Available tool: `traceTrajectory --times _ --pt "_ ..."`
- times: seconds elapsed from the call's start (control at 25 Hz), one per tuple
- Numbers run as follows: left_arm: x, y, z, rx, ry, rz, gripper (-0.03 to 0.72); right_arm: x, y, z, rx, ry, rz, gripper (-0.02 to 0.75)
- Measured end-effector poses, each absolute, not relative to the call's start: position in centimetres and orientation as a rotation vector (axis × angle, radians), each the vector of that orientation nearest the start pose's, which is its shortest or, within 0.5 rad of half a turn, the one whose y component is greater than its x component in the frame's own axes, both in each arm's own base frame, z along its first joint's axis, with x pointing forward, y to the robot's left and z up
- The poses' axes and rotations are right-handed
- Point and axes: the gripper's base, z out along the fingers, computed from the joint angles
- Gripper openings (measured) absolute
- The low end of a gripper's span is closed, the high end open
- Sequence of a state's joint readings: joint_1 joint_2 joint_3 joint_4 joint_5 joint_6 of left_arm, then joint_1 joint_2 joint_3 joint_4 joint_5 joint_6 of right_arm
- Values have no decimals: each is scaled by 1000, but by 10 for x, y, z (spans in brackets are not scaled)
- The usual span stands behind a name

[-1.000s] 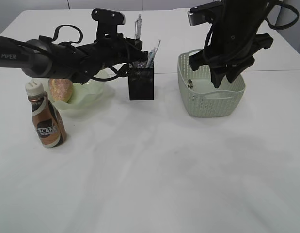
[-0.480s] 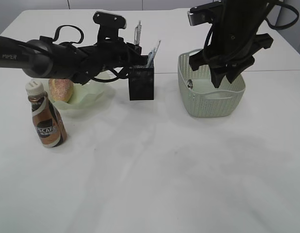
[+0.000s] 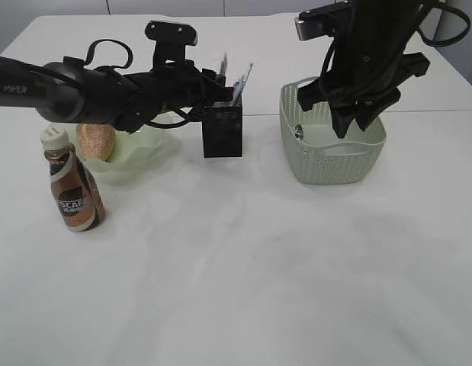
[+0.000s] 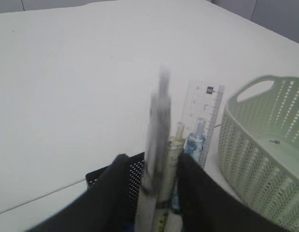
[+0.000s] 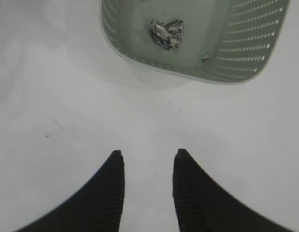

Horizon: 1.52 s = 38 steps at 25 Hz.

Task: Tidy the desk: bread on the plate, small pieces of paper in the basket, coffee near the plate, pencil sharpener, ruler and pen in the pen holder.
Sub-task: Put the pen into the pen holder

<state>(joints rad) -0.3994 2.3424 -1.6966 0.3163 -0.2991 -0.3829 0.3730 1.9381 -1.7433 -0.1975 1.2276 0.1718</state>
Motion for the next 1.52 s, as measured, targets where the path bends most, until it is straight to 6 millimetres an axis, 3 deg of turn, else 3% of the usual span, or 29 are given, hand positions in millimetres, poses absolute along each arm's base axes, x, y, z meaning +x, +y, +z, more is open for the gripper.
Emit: traceTrajectory --times 0.2,0.4,0.52,0.96,1.32,1.52 --pt "491 -216 159 337 1845 -431 408 388 134 281 -350 2837 -177 284" --pt "490 -215 157 333 1866 -424 440 388 134 281 -350 2837 -177 284" --pt "489 -214 167 328 1870 -416 444 388 134 281 -350 2837 -177 284" --pt "463 -190 248 271 2055 -248 438 388 134 281 -351 2836 -179 284" --pt "409 -162 327 256 2245 -162 365 388 134 281 -350 2837 -176 284" --pt "376 -158 347 329 2400 -227 356 386 139 281 -332 2857 -90 284"
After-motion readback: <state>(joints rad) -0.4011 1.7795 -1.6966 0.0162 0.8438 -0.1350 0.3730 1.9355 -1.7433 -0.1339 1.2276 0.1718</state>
